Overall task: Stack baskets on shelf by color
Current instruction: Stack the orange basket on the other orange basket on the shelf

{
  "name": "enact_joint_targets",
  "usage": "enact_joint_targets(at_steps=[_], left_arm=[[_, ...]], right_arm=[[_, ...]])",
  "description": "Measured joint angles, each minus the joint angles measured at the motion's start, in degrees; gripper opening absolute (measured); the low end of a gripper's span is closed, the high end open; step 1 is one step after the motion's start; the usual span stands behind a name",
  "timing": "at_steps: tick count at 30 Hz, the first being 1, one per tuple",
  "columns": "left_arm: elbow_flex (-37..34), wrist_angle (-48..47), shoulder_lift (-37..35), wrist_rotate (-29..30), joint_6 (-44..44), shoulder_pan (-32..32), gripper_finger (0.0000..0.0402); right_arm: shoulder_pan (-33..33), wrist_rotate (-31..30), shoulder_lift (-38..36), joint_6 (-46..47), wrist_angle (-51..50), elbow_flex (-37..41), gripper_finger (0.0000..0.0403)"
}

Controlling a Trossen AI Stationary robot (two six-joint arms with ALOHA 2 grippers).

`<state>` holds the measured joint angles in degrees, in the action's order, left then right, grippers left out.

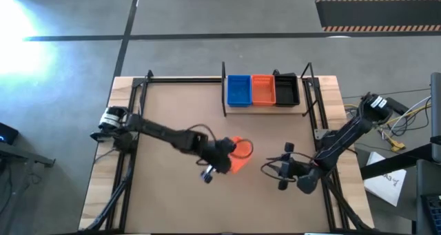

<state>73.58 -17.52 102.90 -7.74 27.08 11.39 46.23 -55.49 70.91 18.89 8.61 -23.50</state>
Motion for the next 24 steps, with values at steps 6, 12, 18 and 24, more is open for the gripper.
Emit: enact_joint_targets(at_steps=[6, 12, 18, 24], left_arm=[[0.00, 3.42, 2.56, -2.32, 9.01, -3.66, 0.0000], [-0.18, 2.85, 4.09, -2.42, 16.34, -3.46, 0.0000], [-0.88, 3.18, 3.97, -2.54, 17.30, -2.05, 0.0000], [-2.21, 3.40, 3.94, -2.51, 19.86, -1.14, 0.0000]], right_arm=[[-1.05, 1.45, -6.07, 0.11, -10.81, -3.05, 0.0110], [-11.68, 14.21, -6.70, -11.16, -25.85, -8.23, 0.0143], [-20.55, 21.33, -1.45, -49.07, -27.64, -11.81, 0.0142], [-23.54, 23.45, 4.61, -68.78, -25.78, -16.70, 0.0134]])
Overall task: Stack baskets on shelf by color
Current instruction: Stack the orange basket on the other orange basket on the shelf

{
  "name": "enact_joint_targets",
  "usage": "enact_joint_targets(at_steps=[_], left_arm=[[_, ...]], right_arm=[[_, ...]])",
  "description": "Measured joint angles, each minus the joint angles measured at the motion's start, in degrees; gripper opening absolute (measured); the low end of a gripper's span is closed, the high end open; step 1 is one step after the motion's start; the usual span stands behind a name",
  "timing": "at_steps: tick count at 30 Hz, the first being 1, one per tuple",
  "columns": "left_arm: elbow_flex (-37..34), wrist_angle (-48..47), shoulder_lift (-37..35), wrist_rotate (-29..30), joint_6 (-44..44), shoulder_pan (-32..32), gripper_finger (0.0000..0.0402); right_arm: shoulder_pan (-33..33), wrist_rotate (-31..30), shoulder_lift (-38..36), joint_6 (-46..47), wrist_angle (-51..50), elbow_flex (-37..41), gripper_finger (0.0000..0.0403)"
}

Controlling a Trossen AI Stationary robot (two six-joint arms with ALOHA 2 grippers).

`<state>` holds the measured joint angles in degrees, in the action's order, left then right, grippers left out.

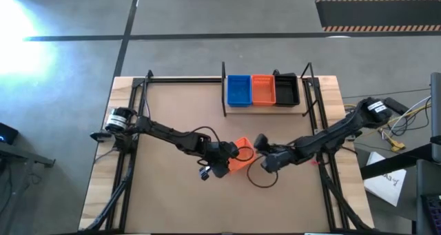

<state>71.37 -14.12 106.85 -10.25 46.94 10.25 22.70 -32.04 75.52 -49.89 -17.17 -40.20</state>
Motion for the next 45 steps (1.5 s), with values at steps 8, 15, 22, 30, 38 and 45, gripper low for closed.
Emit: enact_joint_targets(at_steps=[8, 15, 22, 30, 38, 45], left_arm=[[-0.26, -0.20, 0.00, -0.08, 0.04, 0.32, 0.0000], [0.96, -2.19, -0.05, 2.51, -4.43, 0.36, 0.0017], [1.38, -7.21, -3.97, 7.90, -4.68, 0.21, 0.0114], [-2.25, -9.59, -10.27, 27.26, -14.38, -1.13, 0.0188], [-20.94, 22.20, -15.77, 29.86, -26.45, -1.54, 0.0191], [-40.57, 65.79, -16.02, 30.27, -30.56, -1.55, 0.0192]], right_arm=[[-0.15, 5.03, 8.59, -11.53, 1.27, -4.88, 0.0115], [-0.13, 4.89, 12.85, -10.05, 0.46, -6.48, 0.0059], [-0.04, 5.32, 12.96, -4.70, 0.23, -6.58, 0.0013], [-0.16, 5.09, 9.03, 12.33, -10.49, -13.02, 0.0008], [-2.24, 6.20, 9.17, 35.68, -35.45, -29.75, 0.0009], [-7.63, 8.32, 9.88, 46.20, -47.82, -42.26, 0.0008]])
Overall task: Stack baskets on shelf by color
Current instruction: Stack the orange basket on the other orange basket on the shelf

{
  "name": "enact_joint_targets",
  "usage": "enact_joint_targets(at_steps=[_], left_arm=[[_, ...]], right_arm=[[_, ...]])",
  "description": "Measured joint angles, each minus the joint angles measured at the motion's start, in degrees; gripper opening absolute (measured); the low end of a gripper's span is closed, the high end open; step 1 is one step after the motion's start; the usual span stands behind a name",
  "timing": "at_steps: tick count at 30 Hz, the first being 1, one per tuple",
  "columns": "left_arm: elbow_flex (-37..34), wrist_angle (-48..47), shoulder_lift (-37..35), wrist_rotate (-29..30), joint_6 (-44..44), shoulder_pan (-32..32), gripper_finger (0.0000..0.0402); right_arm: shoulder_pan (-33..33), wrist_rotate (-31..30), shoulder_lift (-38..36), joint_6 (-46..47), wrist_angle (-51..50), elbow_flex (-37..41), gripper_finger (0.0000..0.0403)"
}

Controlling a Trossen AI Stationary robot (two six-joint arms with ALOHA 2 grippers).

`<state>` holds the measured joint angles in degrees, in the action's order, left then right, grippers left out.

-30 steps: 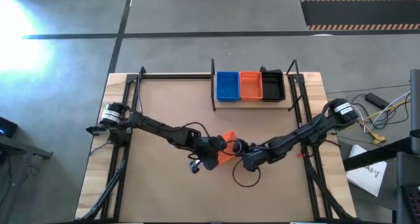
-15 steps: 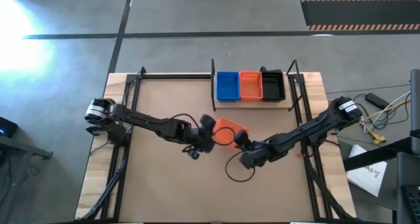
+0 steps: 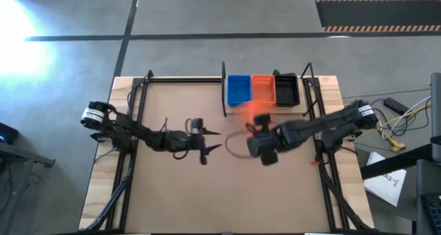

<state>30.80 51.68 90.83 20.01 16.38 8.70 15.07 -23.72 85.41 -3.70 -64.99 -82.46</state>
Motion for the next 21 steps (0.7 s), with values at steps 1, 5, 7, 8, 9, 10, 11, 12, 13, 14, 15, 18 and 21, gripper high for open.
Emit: enact_joint_targets(at_steps=[1, 5, 7, 8, 9, 10, 11, 12, 13, 14, 15, 18, 21], left_arm=[[-2.00, 3.54, 0.27, 0.09, 0.02, 0.03, 0.0192], [-5.46, 14.72, -0.70, 0.53, 0.23, -0.08, 0.0192], [-6.14, 15.85, -0.80, 1.02, 0.30, -0.10, 0.0192], [-6.12, 15.82, -0.76, 0.99, 0.37, -0.10, 0.0192], [-6.11, 15.82, -0.76, 0.98, 0.41, -0.10, 0.0192], [-6.11, 15.98, -0.80, 0.98, 0.41, -0.10, 0.0192], [-6.09, 16.05, -0.83, 0.98, 0.39, -0.10, 0.0192], [-6.05, 15.72, -0.71, 0.98, 0.32, -0.10, 0.0192], [-6.03, 15.24, -0.53, 1.00, 0.24, -0.10, 0.0192], [-6.05, 14.81, -0.26, 1.02, -0.07, -0.10, 0.0192], [-6.05, 14.91, 0.07, 1.02, -0.74, -0.10, 0.0192], [-6.03, 15.20, 0.96, 1.05, -1.12, -0.10, 0.0192], [-6.03, 15.02, 1.77, 1.07, -2.72, -0.10, 0.0192]], right_arm=[[-0.94, 1.92, -0.25, -0.25, -0.57, -0.84, 0.0008], [-2.77, 6.64, -0.14, -1.22, -1.90, -2.49, 0.0007], [-2.91, 6.82, 0.01, -3.01, -1.59, -1.89, 0.0007], [-3.26, 6.44, 0.02, -3.73, -2.11, -1.76, 0.0007], [-3.77, 5.36, 0.00, -3.84, -2.35, -1.78, 0.0007], [-4.63, 4.60, -0.19, -3.86, -2.48, -1.91, 0.0007], [-5.49, 3.87, -0.36, -3.78, -2.41, -2.25, 0.0007], [-6.61, 3.76, -0.46, -3.70, -2.44, -2.72, 0.0007], [-8.01, 3.73, -0.55, -3.77, -2.37, -3.20, 0.0007], [-9.63, 3.83, -0.57, -4.04, -2.32, -3.63, 0.0007], [-11.45, 4.11, -0.60, -4.85, -2.29, -3.84, 0.0007], [-18.74, 4.04, -0.03, -8.34, -2.13, -3.85, 0.0008], [-26.19, 3.82, 1.85, -11.95, -1.08, -3.85, 0.0008]])
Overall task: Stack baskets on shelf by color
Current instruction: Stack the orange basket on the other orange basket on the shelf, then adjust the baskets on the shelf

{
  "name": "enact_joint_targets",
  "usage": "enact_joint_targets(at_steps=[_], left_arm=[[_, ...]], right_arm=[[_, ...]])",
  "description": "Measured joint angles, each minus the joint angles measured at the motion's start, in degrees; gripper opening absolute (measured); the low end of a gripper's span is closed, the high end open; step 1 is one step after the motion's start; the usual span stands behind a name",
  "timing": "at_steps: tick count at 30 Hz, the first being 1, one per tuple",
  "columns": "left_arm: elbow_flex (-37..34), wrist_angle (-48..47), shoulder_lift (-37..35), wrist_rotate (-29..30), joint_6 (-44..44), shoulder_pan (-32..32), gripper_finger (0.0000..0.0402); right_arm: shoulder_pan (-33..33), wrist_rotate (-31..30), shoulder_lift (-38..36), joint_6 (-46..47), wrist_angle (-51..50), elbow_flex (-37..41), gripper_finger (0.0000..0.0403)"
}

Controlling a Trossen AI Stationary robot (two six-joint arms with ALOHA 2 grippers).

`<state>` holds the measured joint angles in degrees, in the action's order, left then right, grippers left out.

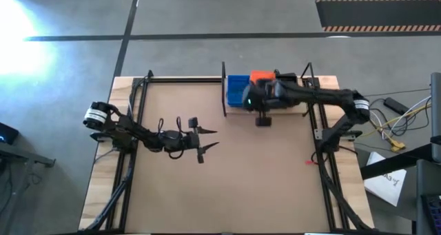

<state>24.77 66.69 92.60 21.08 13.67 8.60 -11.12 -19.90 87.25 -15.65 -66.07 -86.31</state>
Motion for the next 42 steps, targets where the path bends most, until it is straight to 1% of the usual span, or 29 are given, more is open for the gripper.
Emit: enact_joint_targets(at_steps=[3, 7, 13, 20, 22, 24, 31, 32, 34, 35, 36, 39, 42], left_arm=[[0.03, 0.05, 0.51, 0.00, -1.42, 0.00, 0.0192], [0.10, 0.02, 1.43, 0.01, -1.50, 0.00, 0.0192], [0.72, 0.16, 2.39, 0.01, -1.52, 0.00, 0.0192], [0.83, 0.18, 2.64, 0.02, -1.42, 0.00, 0.0192], [0.83, 0.18, 2.64, 0.02, -1.42, 0.00, 0.0192], [0.83, 0.20, 2.64, 0.02, -1.42, 0.00, 0.0192], [0.83, 0.18, 2.64, 0.02, -1.49, 0.00, 0.0192], [0.83, 0.18, 2.64, 0.02, -1.51, 0.00, 0.0192], [0.83, 0.18, 2.64, 0.02, -1.95, 0.00, 0.0192], [0.83, 0.18, 2.64, 0.02, -2.65, 0.00, 0.0192], [0.83, 0.16, 2.64, 0.02, -3.02, 0.00, 0.0192], [0.81, 0.16, 2.64, 0.02, -4.01, 0.00, 0.0192], [0.79, 0.11, 2.64, 0.02, -4.14, 0.00, 0.0192]], right_arm=[[-5.52, 0.47, 2.44, -2.54, 1.09, -0.40, 0.0008], [-9.41, 0.79, 5.78, -3.70, -0.56, -0.58, 0.0008], [-10.04, 2.20, 9.03, -4.86, -2.81, -0.58, 0.0009], [-9.93, 2.36, 9.69, -5.66, -2.15, -0.60, 0.0012], [-9.93, 2.36, 9.20, -5.99, -2.02, -0.60, 0.0024], [-9.93, 2.36, 8.46, -6.07, -1.99, -0.60, 0.0044], [-9.96, 2.86, 5.86, -6.35, -1.85, -0.60, 0.0147], [-10.09, 4.57, 5.42, -6.68, -1.93, -0.60, 0.0159], [-10.85, 11.35, 4.21, -8.22, -1.95, -0.15, 0.0178], [-11.42, 15.14, 3.68, -9.17, -1.92, 0.30, 0.0185], [-11.97, 17.40, 3.17, -9.45, -1.54, 0.84, 0.0189], [-13.82, 17.44, 2.52, -9.48, 2.15, 3.14, 0.0191], [-15.06, 17.11, 2.46, -10.75, 4.10, 5.39, 0.0183]])
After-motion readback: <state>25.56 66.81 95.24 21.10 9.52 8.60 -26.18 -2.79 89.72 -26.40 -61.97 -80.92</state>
